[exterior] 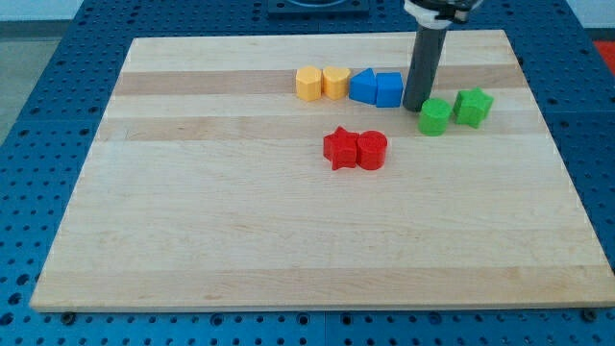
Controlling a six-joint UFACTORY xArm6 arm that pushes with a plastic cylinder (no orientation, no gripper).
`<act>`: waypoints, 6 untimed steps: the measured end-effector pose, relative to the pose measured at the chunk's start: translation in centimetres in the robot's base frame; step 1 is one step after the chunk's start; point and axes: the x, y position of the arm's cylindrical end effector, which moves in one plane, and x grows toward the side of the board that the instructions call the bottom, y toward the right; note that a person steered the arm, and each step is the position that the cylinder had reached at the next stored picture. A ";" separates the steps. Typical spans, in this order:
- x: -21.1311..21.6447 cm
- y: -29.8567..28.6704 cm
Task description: Push the blue cube slightly up
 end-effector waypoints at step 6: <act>-0.5 -1.5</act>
